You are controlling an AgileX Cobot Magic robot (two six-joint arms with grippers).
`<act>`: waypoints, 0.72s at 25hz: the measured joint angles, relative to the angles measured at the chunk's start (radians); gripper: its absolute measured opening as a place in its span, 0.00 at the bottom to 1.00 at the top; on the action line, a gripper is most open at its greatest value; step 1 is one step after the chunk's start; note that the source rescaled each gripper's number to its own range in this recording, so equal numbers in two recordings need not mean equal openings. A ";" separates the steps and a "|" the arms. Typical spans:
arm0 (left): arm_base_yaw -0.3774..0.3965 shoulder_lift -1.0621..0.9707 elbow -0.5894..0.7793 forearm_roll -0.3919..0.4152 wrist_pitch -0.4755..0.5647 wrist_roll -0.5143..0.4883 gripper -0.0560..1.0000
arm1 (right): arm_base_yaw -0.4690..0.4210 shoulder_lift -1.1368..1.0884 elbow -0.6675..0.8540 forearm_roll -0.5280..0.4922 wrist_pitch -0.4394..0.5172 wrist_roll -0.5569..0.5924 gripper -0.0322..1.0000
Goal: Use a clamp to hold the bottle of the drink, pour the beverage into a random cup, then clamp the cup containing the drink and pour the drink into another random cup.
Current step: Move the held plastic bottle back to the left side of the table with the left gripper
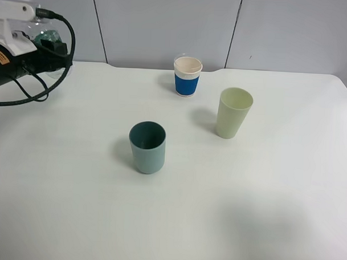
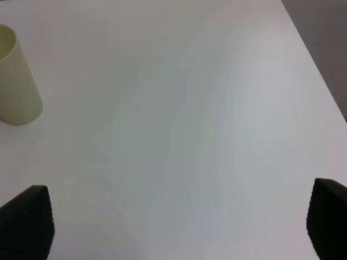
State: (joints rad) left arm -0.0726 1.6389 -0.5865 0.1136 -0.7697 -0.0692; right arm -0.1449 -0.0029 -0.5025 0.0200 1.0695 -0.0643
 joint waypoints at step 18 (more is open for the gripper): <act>0.000 0.302 -0.004 0.005 -0.300 -0.035 0.06 | 0.000 0.000 0.000 0.000 0.000 0.000 0.78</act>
State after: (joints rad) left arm -0.0726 1.9412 -0.5906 0.1187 -1.0697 -0.1038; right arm -0.1449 -0.0029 -0.5025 0.0200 1.0695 -0.0643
